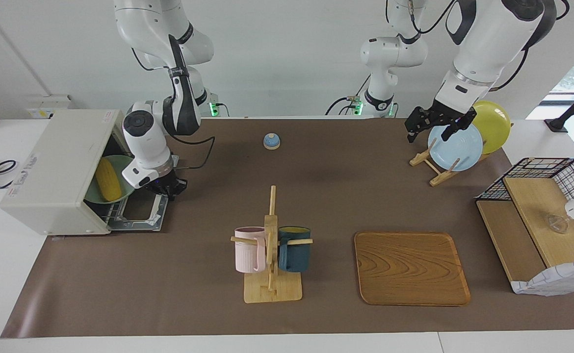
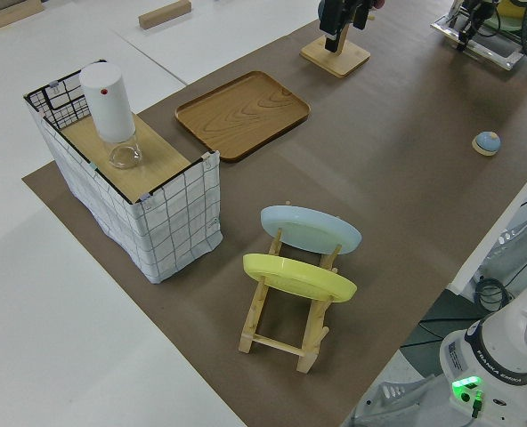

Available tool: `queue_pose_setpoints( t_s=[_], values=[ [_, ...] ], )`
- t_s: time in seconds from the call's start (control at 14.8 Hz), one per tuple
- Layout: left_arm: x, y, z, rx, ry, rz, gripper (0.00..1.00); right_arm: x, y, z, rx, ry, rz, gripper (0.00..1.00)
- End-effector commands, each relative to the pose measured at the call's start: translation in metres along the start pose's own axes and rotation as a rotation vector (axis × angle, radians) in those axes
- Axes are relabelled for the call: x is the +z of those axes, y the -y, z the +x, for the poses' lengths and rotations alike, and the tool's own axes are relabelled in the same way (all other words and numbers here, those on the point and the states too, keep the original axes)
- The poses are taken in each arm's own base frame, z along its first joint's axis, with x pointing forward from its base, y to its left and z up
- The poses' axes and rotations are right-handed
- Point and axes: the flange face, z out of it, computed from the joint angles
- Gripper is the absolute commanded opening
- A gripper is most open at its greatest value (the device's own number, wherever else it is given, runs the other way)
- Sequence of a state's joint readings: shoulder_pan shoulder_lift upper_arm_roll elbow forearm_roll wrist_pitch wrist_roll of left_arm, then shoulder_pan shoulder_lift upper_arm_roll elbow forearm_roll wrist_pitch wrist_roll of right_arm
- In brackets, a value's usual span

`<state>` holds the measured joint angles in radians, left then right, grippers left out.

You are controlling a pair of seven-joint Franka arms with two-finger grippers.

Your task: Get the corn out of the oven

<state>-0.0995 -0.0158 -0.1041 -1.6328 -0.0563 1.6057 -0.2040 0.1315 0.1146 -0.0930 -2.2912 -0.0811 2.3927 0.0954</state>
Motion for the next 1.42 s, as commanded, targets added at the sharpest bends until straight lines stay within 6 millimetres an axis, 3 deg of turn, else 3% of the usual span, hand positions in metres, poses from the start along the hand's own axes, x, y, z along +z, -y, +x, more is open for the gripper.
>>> queue_pose_setpoints(
  t_s=[0.0,0.2,0.41,0.54,0.61,0.74,0.95,1.35],
  values=[
    [0.001,0.000,-0.006,-0.018,-0.013,-0.013,1.00,-0.001,0.006,-0.008,0.033,-0.005,-0.001,0.00],
    [0.002,0.000,-0.007,-0.018,-0.010,-0.012,1.00,-0.011,0.024,-0.002,0.050,-0.012,0.037,0.00],
    [0.001,0.000,-0.007,-0.018,-0.012,-0.012,1.00,-0.049,0.026,0.012,0.046,0.007,0.035,0.00],
    [0.001,-0.001,-0.007,-0.015,-0.012,-0.012,1.00,-0.080,0.021,0.013,0.063,0.033,0.034,0.44],
    [0.001,-0.001,-0.007,-0.015,-0.012,-0.012,1.00,-0.090,0.015,0.013,0.073,0.055,0.029,0.56],
    [0.002,0.000,-0.009,-0.015,-0.009,-0.011,1.00,-0.102,-0.013,0.007,0.083,0.087,0.017,0.54],
    [0.004,0.001,-0.010,-0.014,-0.006,-0.010,1.00,-0.098,-0.039,0.000,0.061,0.123,-0.004,0.47],
    [0.004,-0.002,-0.010,-0.012,-0.006,-0.010,1.00,-0.085,-0.062,-0.010,-0.003,0.107,-0.055,0.39]
  ],
)
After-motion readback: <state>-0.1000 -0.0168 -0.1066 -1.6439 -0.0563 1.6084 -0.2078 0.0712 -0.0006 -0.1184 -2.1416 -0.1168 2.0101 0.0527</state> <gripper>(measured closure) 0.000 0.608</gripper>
